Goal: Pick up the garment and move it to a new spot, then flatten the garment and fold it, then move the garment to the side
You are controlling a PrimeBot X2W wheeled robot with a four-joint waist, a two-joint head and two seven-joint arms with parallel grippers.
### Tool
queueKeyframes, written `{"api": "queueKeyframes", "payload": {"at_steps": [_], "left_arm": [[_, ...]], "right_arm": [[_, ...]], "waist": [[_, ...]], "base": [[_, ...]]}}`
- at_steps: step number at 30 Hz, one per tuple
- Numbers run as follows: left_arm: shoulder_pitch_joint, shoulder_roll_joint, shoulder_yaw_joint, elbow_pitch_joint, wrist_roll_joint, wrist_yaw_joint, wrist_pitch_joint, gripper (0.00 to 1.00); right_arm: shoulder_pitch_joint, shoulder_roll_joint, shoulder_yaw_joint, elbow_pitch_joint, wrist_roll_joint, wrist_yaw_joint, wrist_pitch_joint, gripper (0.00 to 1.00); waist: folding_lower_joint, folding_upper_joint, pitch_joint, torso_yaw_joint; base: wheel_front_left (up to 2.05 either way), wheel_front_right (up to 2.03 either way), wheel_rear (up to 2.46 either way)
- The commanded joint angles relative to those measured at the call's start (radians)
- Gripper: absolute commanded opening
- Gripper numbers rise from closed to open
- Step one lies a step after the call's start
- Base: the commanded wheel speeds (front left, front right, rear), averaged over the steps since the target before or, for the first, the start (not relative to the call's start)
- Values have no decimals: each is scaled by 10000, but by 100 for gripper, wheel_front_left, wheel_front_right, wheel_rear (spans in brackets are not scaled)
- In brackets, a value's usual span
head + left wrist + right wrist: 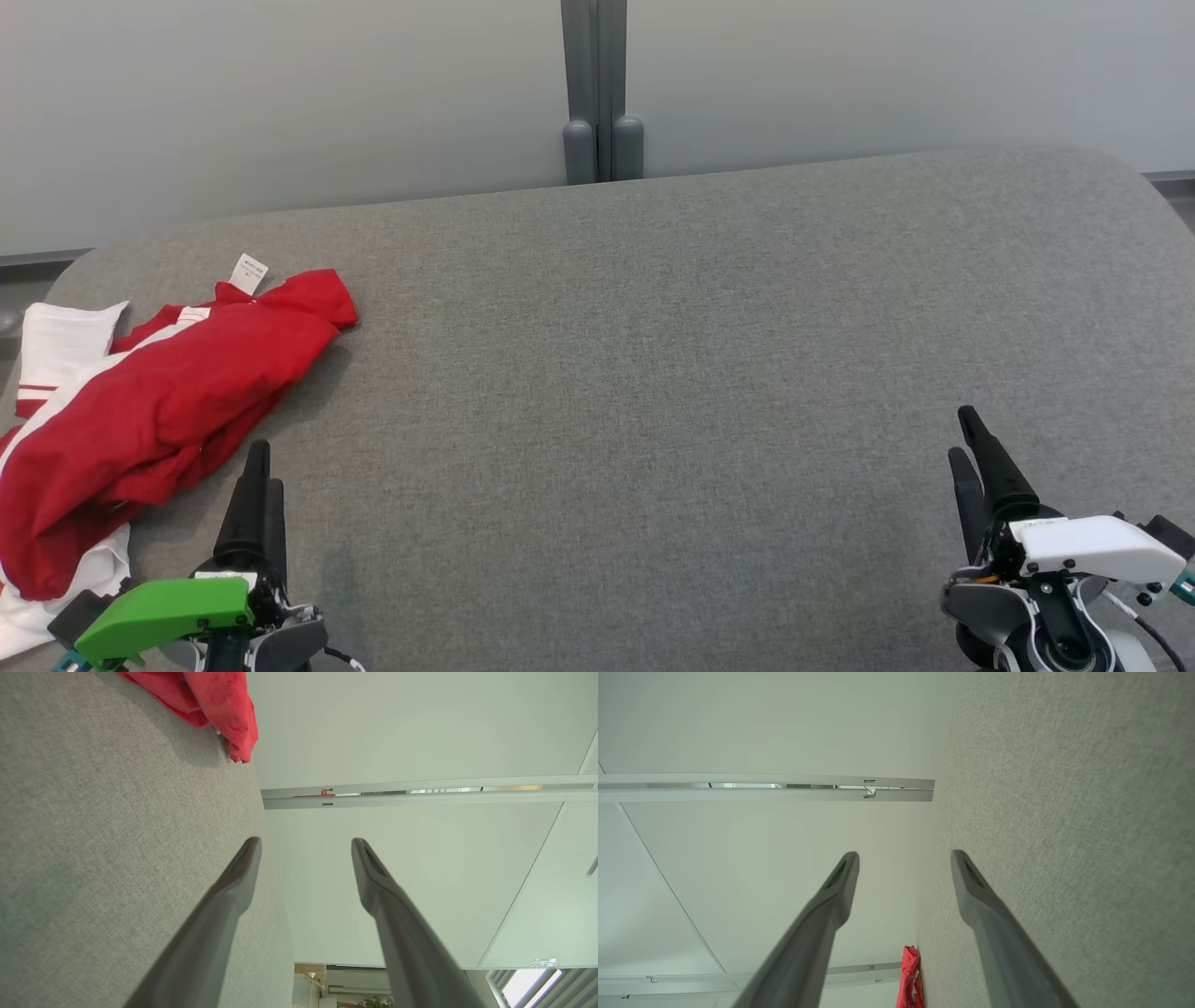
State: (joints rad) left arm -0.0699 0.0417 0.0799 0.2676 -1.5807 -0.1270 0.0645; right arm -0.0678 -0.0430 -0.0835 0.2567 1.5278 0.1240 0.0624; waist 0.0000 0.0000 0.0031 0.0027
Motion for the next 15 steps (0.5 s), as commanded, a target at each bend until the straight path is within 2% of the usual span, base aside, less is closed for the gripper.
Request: {"api": "queueKeyframes", "payload": {"at_steps": [1, 6, 15], "left_arm": [[-71, 94, -74, -169, 236, -13, -121, 100], [-26, 182, -188, -108, 1000, 4, -358, 100], [112, 201, -203, -192, 3251, 222, -738, 100]], "right_arm": [[-96, -53, 72, -250, -426, 47, -121, 100], [-31, -56, 264, -490, -1596, 50, -342, 100], [36, -61, 615, -968, -4097, 55, -719, 100]], "waist": [[0, 0, 1, 5], [0, 0, 4, 14], [0, 0, 13, 42]], "base": [[0, 0, 0], [0, 0, 0], [0, 0, 0]]}}
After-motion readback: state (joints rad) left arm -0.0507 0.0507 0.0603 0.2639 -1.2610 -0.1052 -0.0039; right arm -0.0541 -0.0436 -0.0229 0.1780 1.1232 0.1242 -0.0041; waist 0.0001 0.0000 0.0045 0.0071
